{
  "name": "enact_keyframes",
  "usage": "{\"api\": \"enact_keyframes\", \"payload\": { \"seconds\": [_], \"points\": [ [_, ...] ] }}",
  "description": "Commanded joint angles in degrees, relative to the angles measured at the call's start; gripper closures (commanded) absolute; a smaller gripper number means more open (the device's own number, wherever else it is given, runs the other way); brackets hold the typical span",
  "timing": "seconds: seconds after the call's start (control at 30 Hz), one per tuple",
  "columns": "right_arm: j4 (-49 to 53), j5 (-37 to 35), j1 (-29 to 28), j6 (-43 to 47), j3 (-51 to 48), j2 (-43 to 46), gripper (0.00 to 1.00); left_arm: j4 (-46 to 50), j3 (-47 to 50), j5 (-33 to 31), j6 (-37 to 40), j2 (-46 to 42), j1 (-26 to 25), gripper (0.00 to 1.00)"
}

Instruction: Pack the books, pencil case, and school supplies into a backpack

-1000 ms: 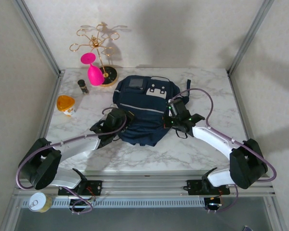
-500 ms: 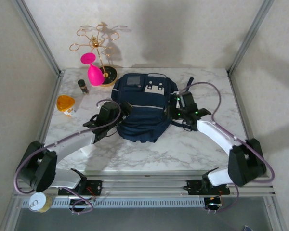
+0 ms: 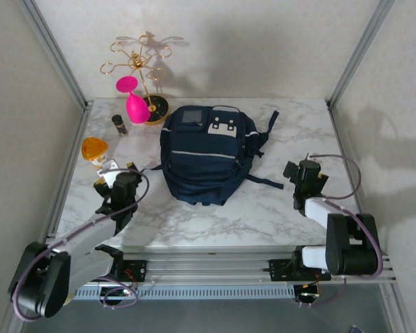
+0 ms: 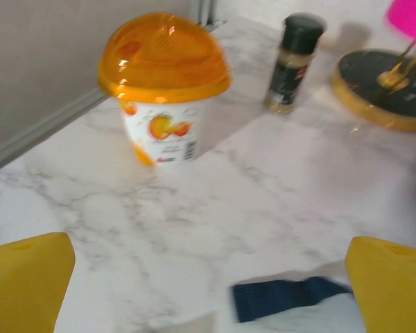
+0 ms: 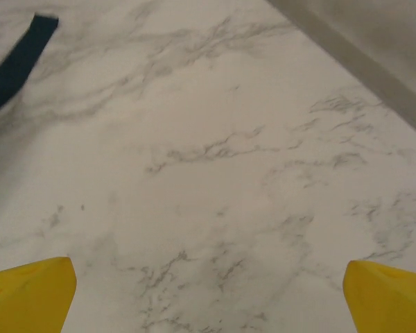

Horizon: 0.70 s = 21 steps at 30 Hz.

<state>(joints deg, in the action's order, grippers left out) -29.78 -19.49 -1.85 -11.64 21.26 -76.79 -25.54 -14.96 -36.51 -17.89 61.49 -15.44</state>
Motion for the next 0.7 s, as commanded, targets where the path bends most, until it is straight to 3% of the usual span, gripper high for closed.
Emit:
{"api": "enact_keyframes", "payload": {
  "seconds": [0.0, 0.03, 0.1, 0.2, 0.3, 0.43, 0.67],
  "points": [
    [-29.5, 8.7, 0.2, 8.0, -3.6, -4.4, 0.01, -31.4, 6.2, 6.0, 12.6, 5.5, 2.7, 0.01],
    [-34.5, 11.9, 0.2, 9.9, -4.9, -5.9, 0.01, -37.6, 7.5, 8.3, 14.1, 8.3, 3.3, 0.01],
    [-38.8, 15.3, 0.6, 10.5, -6.1, -8.5, 0.01, -37.7, 5.7, 11.5, 15.7, 11.2, 3.8, 0.01],
    [-48.5, 19.0, 0.7, 11.9, -10.6, -12.2, 0.01, -43.4, 4.5, 11.5, 18.1, 16.0, 4.7, 0.01],
    [-44.9, 16.0, 1.3, 10.0, -8.9, -11.9, 0.01, -44.4, 3.2, 21.7, 15.5, 18.9, 8.6, 0.01],
    [-44.6, 15.2, 0.9, 10.2, -9.0, -11.8, 0.01, -53.6, 3.7, 21.4, 15.0, 27.7, 9.1, 0.01],
    [-44.6, 15.2, 0.9, 10.2, -9.0, -11.8, 0.01, -50.4, 2.8, 22.9, 13.5, 26.9, 10.6, 0.01]
  ]
}}
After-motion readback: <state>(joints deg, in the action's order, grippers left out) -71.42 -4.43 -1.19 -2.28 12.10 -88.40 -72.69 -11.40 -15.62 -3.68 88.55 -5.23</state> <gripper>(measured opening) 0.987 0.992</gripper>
